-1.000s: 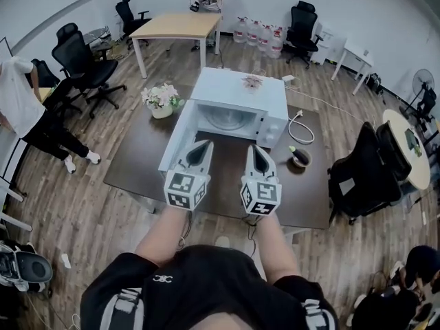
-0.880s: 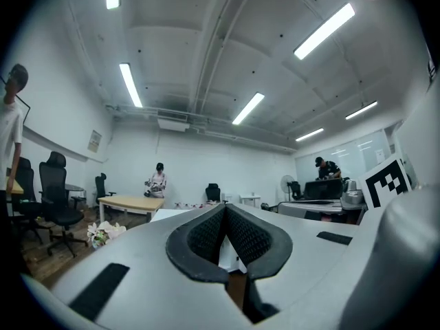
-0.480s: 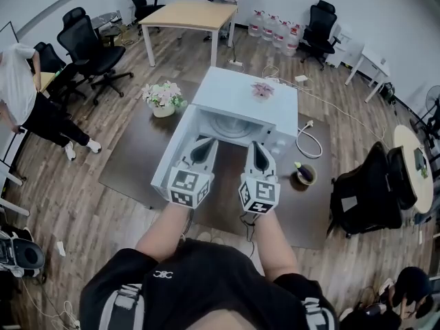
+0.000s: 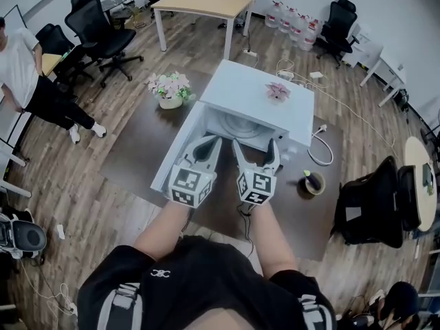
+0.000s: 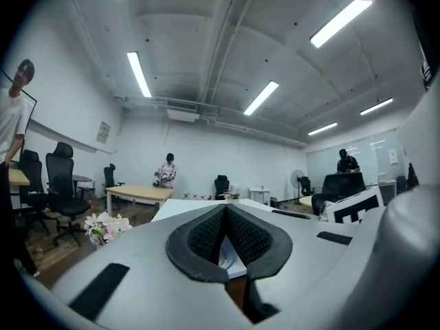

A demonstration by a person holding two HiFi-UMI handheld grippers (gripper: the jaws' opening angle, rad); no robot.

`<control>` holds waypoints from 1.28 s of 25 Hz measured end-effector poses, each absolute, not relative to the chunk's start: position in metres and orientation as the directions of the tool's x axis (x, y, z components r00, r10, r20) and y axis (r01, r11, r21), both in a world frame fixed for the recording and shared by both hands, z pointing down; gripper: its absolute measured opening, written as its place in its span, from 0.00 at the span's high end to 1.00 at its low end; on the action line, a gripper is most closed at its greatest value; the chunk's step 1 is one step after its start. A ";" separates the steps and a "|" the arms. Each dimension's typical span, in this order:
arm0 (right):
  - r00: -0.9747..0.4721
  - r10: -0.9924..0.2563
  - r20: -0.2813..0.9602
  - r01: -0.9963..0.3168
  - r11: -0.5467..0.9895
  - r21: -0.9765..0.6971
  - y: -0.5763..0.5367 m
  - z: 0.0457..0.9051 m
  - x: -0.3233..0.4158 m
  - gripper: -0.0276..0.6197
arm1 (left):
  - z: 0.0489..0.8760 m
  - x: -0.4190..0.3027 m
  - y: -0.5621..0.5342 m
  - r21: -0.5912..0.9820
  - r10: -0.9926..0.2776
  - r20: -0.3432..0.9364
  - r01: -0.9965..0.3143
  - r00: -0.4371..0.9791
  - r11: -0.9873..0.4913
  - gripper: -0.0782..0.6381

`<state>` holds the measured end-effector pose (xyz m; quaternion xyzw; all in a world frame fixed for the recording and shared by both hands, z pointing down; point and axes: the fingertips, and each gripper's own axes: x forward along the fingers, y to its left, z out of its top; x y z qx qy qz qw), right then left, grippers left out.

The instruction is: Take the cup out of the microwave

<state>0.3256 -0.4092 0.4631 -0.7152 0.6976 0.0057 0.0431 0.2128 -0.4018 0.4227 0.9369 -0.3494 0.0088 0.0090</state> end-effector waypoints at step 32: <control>0.141 -0.942 0.306 -0.985 -0.166 -0.058 -0.656 0.664 0.384 0.16 | 0.488 0.207 -0.481 -0.035 -0.742 0.147 -0.746 0.654 -0.665 0.89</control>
